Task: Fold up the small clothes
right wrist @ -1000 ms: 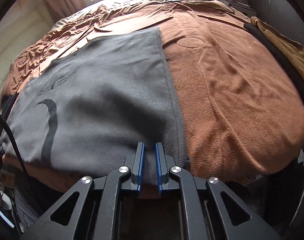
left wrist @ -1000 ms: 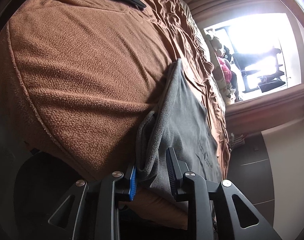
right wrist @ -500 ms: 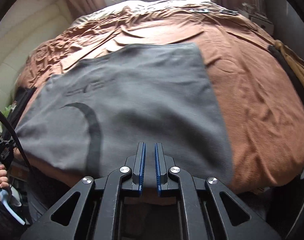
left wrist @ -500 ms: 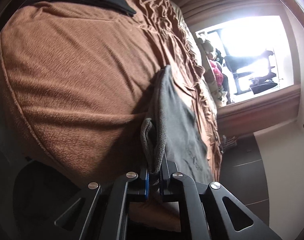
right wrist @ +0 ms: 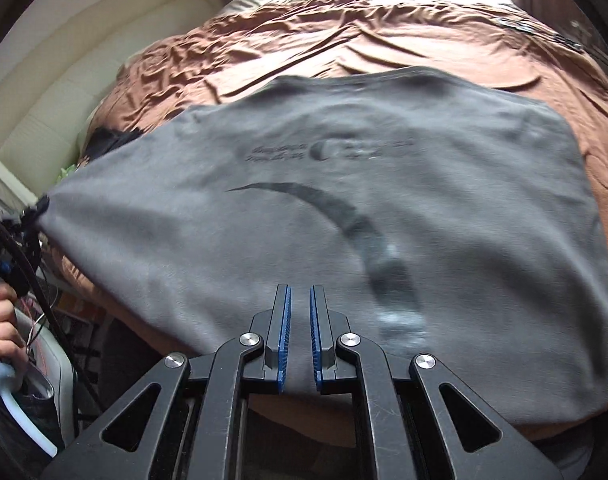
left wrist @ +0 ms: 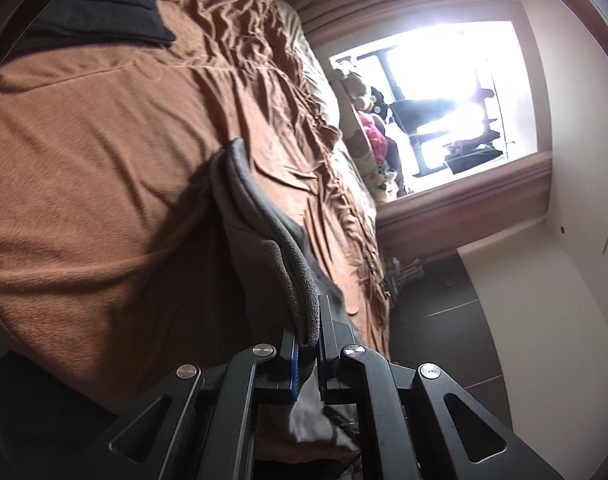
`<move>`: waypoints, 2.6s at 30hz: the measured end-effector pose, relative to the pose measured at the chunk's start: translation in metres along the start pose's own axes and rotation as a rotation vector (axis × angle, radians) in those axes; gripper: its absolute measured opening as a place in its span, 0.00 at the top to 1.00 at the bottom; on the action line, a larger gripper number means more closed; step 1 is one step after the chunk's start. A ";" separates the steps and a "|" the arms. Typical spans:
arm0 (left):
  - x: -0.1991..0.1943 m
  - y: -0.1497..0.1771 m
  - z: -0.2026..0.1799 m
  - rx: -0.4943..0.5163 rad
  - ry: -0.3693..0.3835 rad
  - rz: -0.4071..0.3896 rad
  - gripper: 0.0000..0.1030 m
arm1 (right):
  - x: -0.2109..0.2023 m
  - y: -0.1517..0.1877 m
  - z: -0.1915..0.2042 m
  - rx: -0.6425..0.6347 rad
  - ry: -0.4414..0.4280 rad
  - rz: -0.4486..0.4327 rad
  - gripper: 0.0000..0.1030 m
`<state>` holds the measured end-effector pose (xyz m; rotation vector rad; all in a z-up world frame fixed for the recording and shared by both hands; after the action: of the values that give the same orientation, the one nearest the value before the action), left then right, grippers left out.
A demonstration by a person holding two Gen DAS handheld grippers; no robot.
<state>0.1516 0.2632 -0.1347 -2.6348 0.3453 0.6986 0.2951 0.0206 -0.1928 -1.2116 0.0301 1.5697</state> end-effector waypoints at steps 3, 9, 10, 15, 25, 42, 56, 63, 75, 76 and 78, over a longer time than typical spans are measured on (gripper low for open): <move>0.004 -0.003 -0.020 0.026 0.025 0.006 0.94 | 0.016 -0.003 -0.008 0.017 -0.036 0.024 0.96; 0.013 -0.006 -0.058 0.077 0.072 0.022 0.94 | 0.034 0.001 -0.009 0.036 -0.126 0.055 0.96; 0.015 -0.006 -0.062 0.085 0.077 0.025 0.94 | 0.036 0.004 -0.009 0.034 -0.132 0.060 0.96; 0.026 0.000 -0.088 0.138 0.092 0.055 0.94 | 0.038 0.011 -0.013 0.046 -0.179 0.061 0.96; 0.050 0.023 -0.146 0.239 0.138 0.122 0.94 | -0.004 0.007 -0.050 0.096 -0.186 -0.011 0.96; 0.111 0.107 -0.225 0.423 0.182 0.315 0.94 | -0.143 0.036 -0.138 0.197 -0.060 -0.285 0.46; 0.169 0.205 -0.222 0.520 0.112 0.500 0.94 | -0.190 0.075 -0.164 0.276 -0.020 -0.310 0.46; 0.196 0.243 -0.219 0.541 0.090 0.575 0.94 | -0.198 0.085 -0.169 0.291 -0.011 -0.291 0.46; 0.212 0.250 -0.194 0.492 0.008 0.618 0.21 | -0.189 0.088 -0.165 0.284 -0.015 -0.245 0.44; 0.210 0.243 -0.190 0.489 -0.006 0.599 0.19 | -0.186 0.086 -0.165 0.277 -0.012 -0.238 0.44; 0.205 0.229 -0.180 0.471 -0.028 0.574 0.13 | -0.178 0.082 -0.160 0.258 -0.017 -0.224 0.44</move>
<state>0.3247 -0.0463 -0.1673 -2.0737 1.1328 0.7109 0.3190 -0.2316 -0.1902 -0.9639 0.0804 1.3351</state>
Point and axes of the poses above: each gripper's, at about its wrist camera, not at the fingertips, and x roughly the way its jaws point, z to its left, y to its underside, the point moved 6 cm from there along x, roughly the way its jaws point, and after that the axes turned 12 degrees about -y, right-handed, at the moved point
